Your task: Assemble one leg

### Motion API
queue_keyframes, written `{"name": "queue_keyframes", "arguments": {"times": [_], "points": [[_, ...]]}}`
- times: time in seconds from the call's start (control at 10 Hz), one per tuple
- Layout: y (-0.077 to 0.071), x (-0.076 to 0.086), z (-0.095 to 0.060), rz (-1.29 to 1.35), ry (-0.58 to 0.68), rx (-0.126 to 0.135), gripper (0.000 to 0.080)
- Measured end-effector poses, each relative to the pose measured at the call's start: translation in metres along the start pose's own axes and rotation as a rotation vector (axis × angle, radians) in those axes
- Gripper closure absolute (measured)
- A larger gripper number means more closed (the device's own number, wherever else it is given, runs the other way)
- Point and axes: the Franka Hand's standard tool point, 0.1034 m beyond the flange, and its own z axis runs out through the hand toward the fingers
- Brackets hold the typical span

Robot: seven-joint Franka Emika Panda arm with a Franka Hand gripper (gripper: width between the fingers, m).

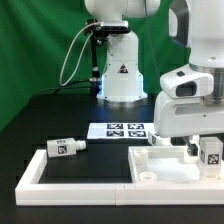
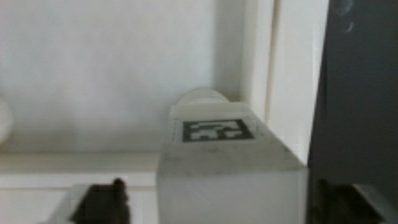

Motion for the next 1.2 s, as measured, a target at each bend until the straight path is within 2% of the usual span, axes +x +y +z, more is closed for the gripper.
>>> {"name": "queue_keyframes", "arguments": {"times": [0.1,0.2,0.4,0.8,0.9,1.0,1.2], "points": [[0.0001,-0.0001,0.0003,0.012,0.000,0.000,0.0467],[0.0002,-0.0001,0.0003,0.028,0.000,0.000,0.0515],[-0.0003,-0.0002,0.0007,0.163,0.000,0.001,0.0515],[-0.0013,0.0004,0.0005,0.702,0.049,0.011,0.0515],[0.0006,0.0015,0.0011,0.901,0.052,0.039,0.0515],[0.0015,0.0003,0.0018,1.068,0.059,0.056,0.0515],[0.0021,-0.0012,0.0016,1.172,0.080,0.072,0.0515]]}}
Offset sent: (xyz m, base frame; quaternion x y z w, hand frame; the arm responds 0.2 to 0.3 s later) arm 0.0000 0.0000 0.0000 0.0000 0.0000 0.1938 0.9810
